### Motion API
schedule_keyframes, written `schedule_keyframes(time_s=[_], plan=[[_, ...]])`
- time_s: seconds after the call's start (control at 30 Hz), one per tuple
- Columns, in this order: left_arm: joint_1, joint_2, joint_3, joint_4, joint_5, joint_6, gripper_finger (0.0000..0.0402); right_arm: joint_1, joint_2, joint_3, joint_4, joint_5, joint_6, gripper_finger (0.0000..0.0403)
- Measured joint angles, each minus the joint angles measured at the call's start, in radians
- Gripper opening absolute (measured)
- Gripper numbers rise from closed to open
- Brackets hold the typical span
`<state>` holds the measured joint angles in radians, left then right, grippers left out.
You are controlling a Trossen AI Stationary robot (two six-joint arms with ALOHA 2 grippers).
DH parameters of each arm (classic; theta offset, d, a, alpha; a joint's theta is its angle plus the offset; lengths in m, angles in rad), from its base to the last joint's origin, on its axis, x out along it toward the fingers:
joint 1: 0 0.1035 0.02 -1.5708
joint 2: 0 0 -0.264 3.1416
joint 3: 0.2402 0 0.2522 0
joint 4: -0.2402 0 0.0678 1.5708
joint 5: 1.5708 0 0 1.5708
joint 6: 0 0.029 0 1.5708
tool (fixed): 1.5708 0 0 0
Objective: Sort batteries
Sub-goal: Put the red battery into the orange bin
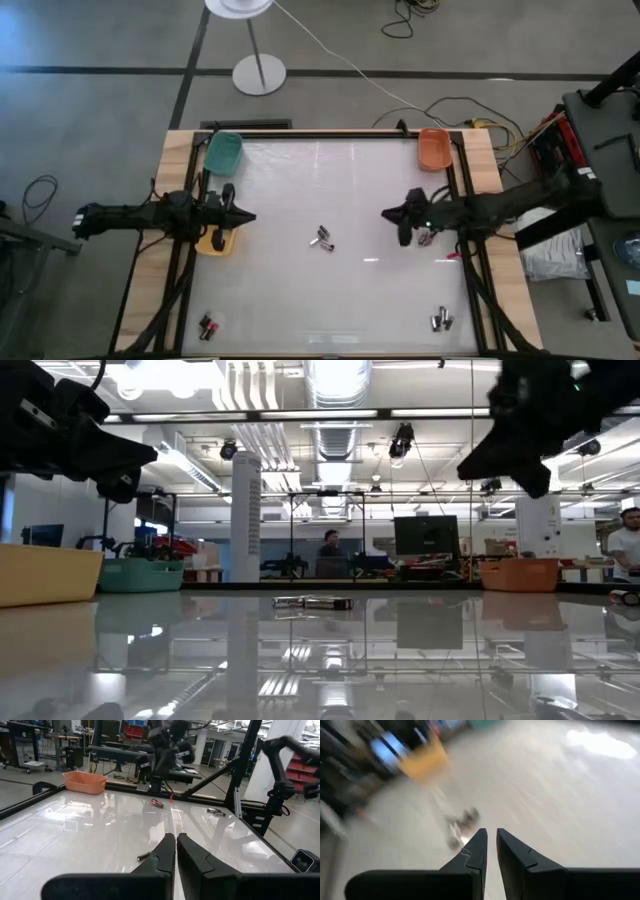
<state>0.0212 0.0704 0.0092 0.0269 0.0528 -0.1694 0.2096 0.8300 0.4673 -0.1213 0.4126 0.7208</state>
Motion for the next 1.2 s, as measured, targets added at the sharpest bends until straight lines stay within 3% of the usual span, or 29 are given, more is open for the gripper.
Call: schedule_keyframes(time_s=[0.13,0.23,0.37,0.57,0.77,1.2], plan=[[0.0,0.0,0.0,0.001,0.0,0.0,0.0,0.0,0.155,0.328,-0.601,0.007,0.215,0.0034],[0.0,0.0,0.0,0.001,0.0,0.0,0.0,-0.001,0.241,0.458,-0.845,-0.055,0.365,0.0043],[0.0,0.0,0.0,0.001,0.0,0.0,0.0,0.002,0.296,0.496,-0.887,-0.226,0.534,0.0087],[0.0,0.0,0.0,0.001,0.0,0.0,0.0,0.002,0.336,0.414,-0.991,-0.257,0.772,0.015],[0.0,0.0,0.0,0.002,0.0,0.0,0.0,-0.034,0.337,0.304,-0.999,-0.293,0.926,0.0151],[0.0,0.0,0.0,0.002,0.0,0.0,0.0,-0.125,0.434,0.255,-0.912,-0.398,1.004,0.0155]])
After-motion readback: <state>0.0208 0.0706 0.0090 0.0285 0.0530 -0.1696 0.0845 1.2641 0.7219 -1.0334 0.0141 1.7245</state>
